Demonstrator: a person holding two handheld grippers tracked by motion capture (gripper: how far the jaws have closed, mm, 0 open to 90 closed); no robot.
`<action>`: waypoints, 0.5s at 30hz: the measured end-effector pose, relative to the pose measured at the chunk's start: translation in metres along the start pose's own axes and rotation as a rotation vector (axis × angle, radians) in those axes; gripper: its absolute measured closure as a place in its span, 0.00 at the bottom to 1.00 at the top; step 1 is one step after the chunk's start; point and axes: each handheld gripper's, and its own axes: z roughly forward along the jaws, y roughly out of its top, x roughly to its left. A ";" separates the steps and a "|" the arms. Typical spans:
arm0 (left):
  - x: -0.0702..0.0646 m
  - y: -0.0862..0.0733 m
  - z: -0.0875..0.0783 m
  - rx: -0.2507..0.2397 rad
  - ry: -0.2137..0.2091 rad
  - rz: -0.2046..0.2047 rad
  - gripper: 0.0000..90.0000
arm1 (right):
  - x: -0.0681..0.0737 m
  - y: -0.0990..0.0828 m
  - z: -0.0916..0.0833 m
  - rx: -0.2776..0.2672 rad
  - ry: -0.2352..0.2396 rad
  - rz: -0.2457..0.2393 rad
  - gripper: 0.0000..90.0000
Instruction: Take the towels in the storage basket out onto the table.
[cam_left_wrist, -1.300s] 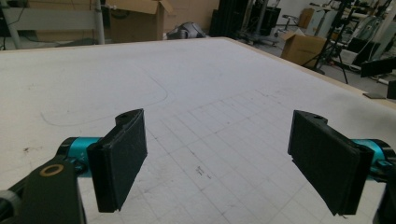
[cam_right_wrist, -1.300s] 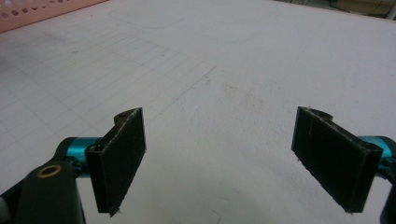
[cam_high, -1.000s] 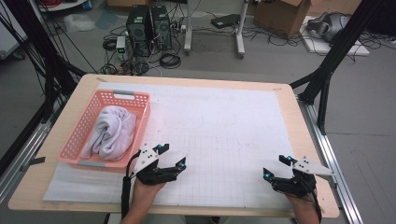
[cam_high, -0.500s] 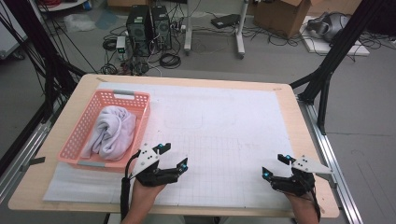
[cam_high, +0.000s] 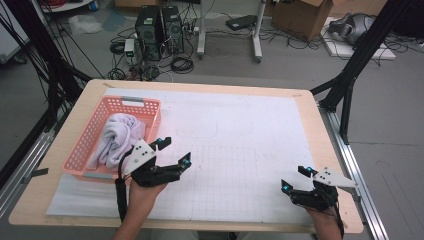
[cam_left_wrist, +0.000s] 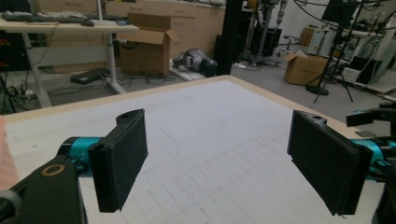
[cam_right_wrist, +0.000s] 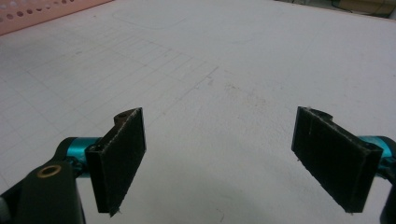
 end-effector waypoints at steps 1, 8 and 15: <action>0.003 0.004 -0.001 -0.001 0.005 0.001 0.22 | 0.000 0.000 -0.001 -0.003 -0.003 0.004 0.18; 0.022 0.023 -0.010 -0.007 0.045 0.015 0.22 | 0.000 -0.001 -0.003 -0.004 -0.006 0.004 0.18; 0.044 0.031 -0.018 0.016 0.087 0.015 0.22 | 0.000 -0.001 -0.003 0.003 -0.008 0.011 0.18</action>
